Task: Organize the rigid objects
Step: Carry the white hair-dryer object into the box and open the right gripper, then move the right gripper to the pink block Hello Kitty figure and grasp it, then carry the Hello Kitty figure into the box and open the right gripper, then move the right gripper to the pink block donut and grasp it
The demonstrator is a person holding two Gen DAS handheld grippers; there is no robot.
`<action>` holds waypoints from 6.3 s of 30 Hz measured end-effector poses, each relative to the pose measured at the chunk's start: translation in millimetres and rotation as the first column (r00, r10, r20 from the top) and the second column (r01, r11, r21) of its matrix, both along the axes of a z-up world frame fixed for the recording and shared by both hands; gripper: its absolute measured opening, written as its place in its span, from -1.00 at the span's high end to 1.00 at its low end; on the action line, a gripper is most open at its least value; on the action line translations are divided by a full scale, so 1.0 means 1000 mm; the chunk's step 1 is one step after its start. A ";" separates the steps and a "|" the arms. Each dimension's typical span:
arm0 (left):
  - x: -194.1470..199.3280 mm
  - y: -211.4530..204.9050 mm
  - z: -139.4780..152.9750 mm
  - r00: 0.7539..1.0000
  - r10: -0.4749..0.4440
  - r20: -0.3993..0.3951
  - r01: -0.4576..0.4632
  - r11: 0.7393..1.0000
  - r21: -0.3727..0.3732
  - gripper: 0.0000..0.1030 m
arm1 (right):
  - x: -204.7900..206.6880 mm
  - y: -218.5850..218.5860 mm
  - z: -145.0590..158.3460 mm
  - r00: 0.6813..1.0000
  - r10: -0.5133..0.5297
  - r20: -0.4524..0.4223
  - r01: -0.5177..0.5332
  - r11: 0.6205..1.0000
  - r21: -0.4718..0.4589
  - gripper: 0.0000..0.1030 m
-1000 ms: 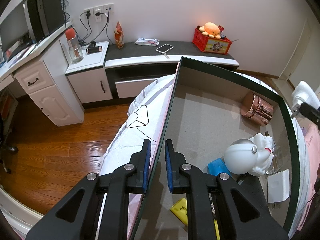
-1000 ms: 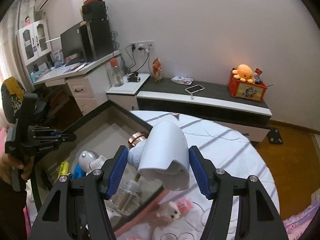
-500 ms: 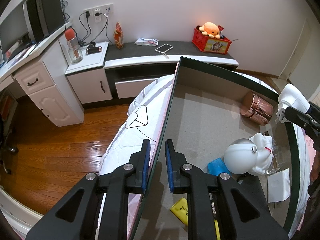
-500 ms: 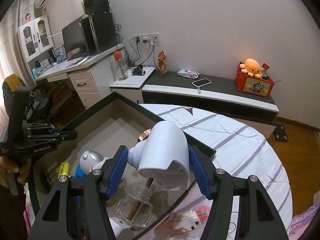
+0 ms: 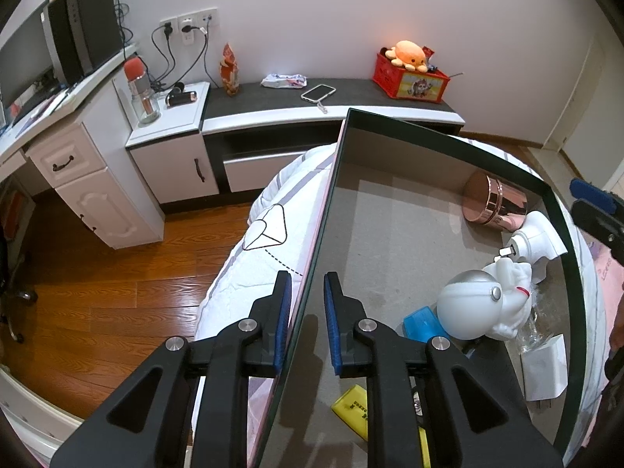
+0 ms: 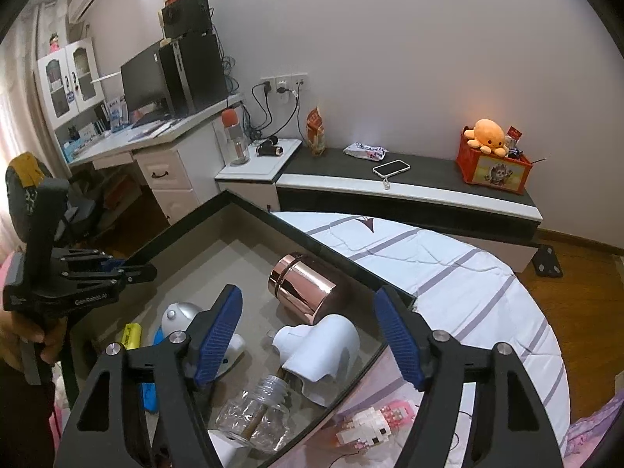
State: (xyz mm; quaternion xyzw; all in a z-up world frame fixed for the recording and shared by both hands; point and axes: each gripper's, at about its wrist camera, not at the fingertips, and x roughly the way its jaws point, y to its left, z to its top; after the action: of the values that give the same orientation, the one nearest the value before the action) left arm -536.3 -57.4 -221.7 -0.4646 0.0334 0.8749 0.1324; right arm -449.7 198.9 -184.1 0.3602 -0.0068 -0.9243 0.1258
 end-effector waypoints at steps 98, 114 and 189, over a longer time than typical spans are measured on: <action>0.004 0.006 0.000 1.000 -0.030 -0.001 0.030 0.999 -0.046 0.55 | 0.020 0.056 -0.046 0.990 -0.048 0.130 0.037 0.996 0.087 -0.15; 0.006 0.004 0.000 1.000 -0.010 -0.007 0.010 1.000 -0.021 0.60 | 0.023 -0.012 -0.004 0.993 0.108 0.052 -0.112 0.991 0.079 -0.15; 0.082 -0.037 0.001 0.999 -0.014 0.050 0.018 0.996 -0.089 0.75 | 0.096 0.021 -0.068 0.971 0.056 0.232 -0.071 0.996 0.057 -0.21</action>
State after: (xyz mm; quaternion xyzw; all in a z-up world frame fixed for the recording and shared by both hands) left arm -454.3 -94.6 -221.2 -0.4914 0.0730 0.8597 0.1192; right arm -354.2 220.0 -252.5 0.4687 0.0203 -0.8716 0.1422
